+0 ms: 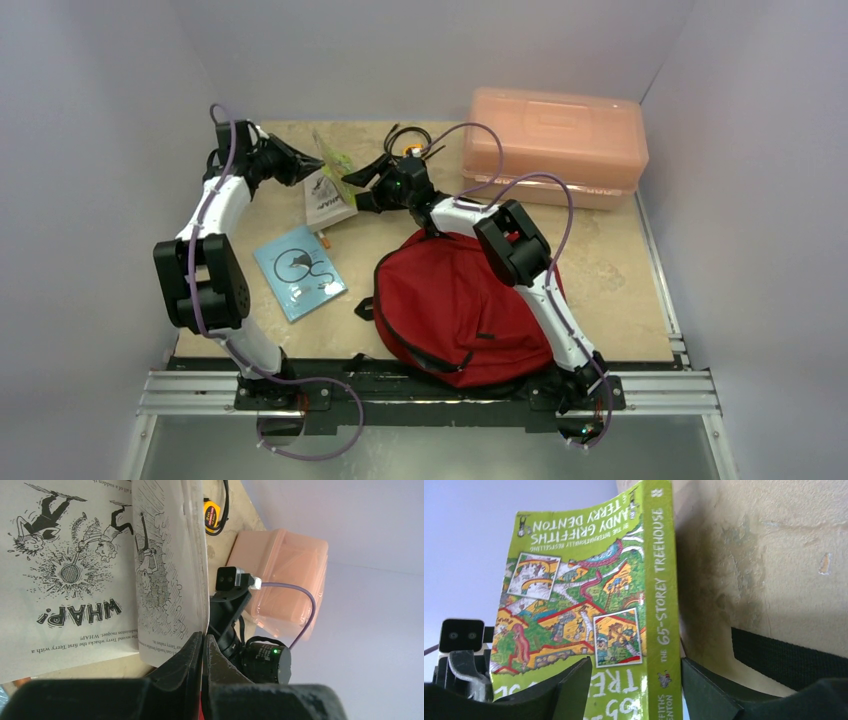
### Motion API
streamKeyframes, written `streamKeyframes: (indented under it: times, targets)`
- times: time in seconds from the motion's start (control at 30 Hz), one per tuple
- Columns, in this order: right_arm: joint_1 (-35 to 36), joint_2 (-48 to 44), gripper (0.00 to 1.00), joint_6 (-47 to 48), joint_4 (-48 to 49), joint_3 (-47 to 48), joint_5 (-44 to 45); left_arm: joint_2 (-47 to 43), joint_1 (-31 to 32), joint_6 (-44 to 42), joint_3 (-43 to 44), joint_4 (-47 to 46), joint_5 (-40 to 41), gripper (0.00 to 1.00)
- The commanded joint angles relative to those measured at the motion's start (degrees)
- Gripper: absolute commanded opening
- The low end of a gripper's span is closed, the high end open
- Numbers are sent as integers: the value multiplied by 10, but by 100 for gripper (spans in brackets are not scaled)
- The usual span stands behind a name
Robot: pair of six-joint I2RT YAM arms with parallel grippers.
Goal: Pack the student bag
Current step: Pick up the book from the center of the board.
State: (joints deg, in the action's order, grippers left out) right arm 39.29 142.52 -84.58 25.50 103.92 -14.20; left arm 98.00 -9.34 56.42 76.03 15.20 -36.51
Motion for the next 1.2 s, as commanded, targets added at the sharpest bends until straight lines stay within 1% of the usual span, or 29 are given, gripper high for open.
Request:
streamKeyframes:
  times: [0.0, 0.03, 0.07, 0.17, 0.23, 0.37, 0.47, 0.5, 0.53, 0.6, 0.7, 0.77, 0.8, 0.87, 0.93, 1.0, 1.1, 1.13, 1.17]
  targets:
    - [1, 23, 64, -46, 78, 35, -33, -36, -6, 5, -6, -29, -34, 0]
    - [1, 27, 58, -46, 85, 39, -34, -36, -5, 6, -10, -30, -37, 0]
    - [2, 32, 54, -45, 86, 43, -37, -36, -6, 8, -14, -35, -39, 0]
    - [4, 38, 48, -32, 97, 45, -43, -41, -6, 5, -27, -38, -41, 0]
    - [4, 38, 41, -31, 120, 32, -46, -42, -7, -2, -33, -34, -41, 0]
    - [4, 33, 21, -15, 143, 25, -54, -45, -12, -19, -43, -17, -44, 0]
    - [3, 22, 0, -10, 167, 23, -64, -50, -18, -49, -44, 20, -45, 0]
    - [3, 16, 0, -8, 167, 23, -65, -53, -21, -60, -45, 32, -45, 7]
    - [3, 11, 0, -4, 165, 21, -67, -58, -24, -71, -49, 42, -44, 19]
    - [1, -4, 0, -2, 163, 15, -73, -77, -29, -87, -63, 53, -38, 36]
    - [-1, -33, 0, 4, 160, 2, -70, -122, -37, -102, -99, 63, -26, 54]
    - [-3, -52, 0, 1, 149, -14, -64, -160, -41, -122, -123, 76, -7, 68]
    - [-5, -61, 0, -5, 149, -22, -61, -179, -41, -139, -128, 95, 12, 71]
    - [-6, -80, 0, -16, 153, -40, -50, -229, -42, -157, -138, 139, 61, 72]
    - [-7, -97, 0, -25, 163, -55, -42, -273, -41, -162, -148, 174, 118, 73]
    - [-7, -109, 0, -33, 169, -65, -33, -320, -41, -149, -171, 179, 157, 73]
    - [-8, -130, 0, -44, 182, -85, -11, -375, -40, -114, -205, 185, 167, 75]
    - [-8, -135, 0, -52, 189, -94, -3, -386, -40, -97, -217, 185, 159, 75]
    - [-9, -139, 0, -65, 199, -102, 3, -396, -40, -77, -234, 166, 136, 75]
